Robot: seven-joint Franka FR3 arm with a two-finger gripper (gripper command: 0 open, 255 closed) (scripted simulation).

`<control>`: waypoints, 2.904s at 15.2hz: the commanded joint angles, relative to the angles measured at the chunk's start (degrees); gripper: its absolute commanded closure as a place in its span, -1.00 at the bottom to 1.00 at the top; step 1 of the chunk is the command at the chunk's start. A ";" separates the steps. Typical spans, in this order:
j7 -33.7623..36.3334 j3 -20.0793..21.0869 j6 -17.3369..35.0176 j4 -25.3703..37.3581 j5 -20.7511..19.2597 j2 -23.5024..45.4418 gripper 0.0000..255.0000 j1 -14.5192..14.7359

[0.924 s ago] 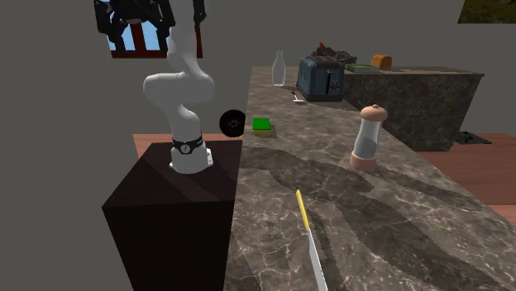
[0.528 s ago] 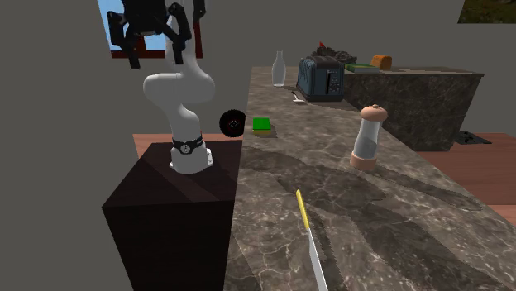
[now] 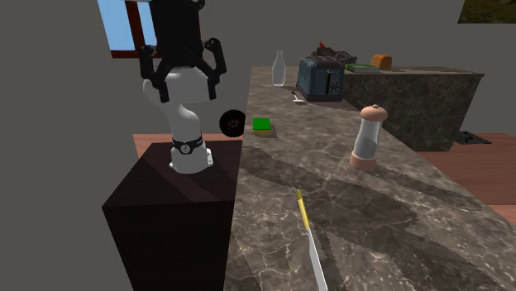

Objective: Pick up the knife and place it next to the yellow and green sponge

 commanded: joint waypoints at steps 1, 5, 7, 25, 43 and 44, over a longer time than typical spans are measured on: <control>1.64 1.64 2.05 1.38 -0.34 3.78 -1.00 0.29; 5.13 4.63 5.40 5.01 -1.86 11.63 -1.00 0.85; 7.01 5.97 6.78 7.24 -3.04 15.75 -1.00 1.20; 21.72 9.12 7.42 39.49 -17.98 55.29 -1.00 11.14; 22.32 8.51 11.93 37.30 -18.94 57.73 1.00 11.38; 22.32 8.51 11.93 37.30 -18.94 57.73 1.00 11.38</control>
